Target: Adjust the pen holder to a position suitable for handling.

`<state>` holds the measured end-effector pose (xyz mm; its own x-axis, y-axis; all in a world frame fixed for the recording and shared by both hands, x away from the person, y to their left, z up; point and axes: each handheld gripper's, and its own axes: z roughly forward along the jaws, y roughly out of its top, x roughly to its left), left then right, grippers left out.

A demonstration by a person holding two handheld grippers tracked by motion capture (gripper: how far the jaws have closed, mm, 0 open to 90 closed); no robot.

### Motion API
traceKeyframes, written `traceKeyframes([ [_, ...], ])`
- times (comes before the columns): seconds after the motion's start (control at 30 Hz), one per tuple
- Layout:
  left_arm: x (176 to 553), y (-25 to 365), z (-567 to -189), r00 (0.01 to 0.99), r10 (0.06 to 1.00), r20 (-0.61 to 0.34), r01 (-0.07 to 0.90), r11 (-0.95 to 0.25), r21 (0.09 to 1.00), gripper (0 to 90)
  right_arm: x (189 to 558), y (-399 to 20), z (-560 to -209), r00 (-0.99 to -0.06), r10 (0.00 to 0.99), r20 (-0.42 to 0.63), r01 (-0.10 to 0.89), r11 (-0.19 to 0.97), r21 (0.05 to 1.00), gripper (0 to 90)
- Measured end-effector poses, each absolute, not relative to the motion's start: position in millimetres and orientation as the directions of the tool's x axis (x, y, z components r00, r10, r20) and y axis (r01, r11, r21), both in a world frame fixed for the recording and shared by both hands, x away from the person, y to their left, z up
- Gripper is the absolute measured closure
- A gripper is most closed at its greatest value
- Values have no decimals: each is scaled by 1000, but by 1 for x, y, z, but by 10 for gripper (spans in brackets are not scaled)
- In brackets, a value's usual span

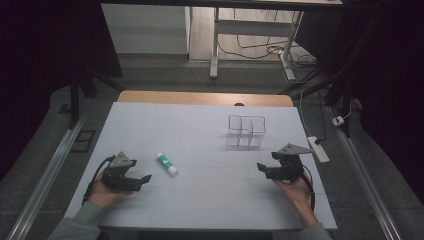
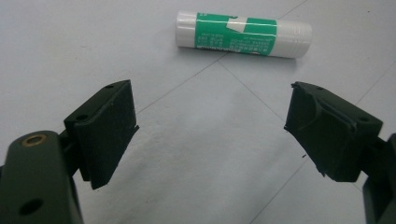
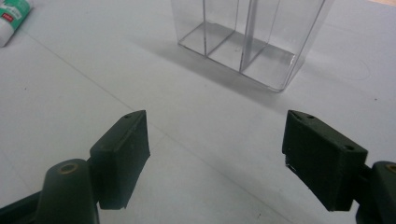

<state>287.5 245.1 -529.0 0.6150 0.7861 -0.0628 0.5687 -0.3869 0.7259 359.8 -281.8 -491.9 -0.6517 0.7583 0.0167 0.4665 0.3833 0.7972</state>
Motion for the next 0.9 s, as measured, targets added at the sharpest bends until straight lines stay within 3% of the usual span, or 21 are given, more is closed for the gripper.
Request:
traceKeyframes([
  [0.33,288,246,-530,615,785,-66,571,-387,724,161,379,-282,-489,-599,801,-5,478,362,800,262],
  [0.9,288,245,-531,617,784,-68,572,-388,722,161,412,-297,-491,-519,854,45,534,283,797,345],
])
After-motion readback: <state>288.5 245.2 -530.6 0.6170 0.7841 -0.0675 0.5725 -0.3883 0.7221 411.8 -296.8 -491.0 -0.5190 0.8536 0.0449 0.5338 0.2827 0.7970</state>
